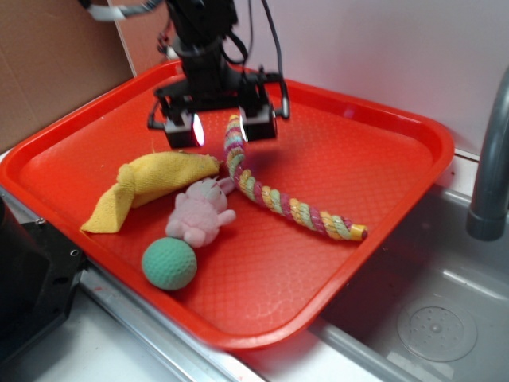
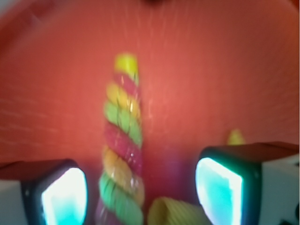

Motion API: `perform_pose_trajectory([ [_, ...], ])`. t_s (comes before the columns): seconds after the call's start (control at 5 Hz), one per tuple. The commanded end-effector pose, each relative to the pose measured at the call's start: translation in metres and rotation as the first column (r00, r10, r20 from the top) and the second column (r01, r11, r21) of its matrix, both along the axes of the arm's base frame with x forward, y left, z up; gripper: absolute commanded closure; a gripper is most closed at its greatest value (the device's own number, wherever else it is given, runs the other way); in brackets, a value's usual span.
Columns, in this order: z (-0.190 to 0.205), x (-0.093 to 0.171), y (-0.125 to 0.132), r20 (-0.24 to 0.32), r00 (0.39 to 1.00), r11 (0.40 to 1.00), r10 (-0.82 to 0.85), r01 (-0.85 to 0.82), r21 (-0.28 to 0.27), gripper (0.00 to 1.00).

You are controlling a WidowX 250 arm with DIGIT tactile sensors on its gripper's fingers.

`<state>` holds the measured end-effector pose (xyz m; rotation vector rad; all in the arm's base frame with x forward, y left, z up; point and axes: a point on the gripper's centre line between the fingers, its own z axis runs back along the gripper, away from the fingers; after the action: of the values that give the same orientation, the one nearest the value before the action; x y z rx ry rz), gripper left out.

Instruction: Grab the multicolored rope.

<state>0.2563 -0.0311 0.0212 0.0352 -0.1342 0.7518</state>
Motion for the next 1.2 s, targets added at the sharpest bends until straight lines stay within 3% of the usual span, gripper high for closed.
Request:
perform_pose_trajectory([
  [0.0,-0.008,0.016,-0.002,0.037,0.999,0.999,0.030,-0.030,-0.014,1.00],
  [0.4,-0.004,0.012,-0.001,0.029,1.000,1.000,-0.002,0.002,-0.019,1.00],
  [0.6,0.017,0.009,0.003,0.035,0.993,0.992,-0.117,0.119,-0.043,1.00],
  [1.0,0.096,-0.008,0.012,-0.025,0.904,0.904,-0.427,0.425,-0.055,1.00],
])
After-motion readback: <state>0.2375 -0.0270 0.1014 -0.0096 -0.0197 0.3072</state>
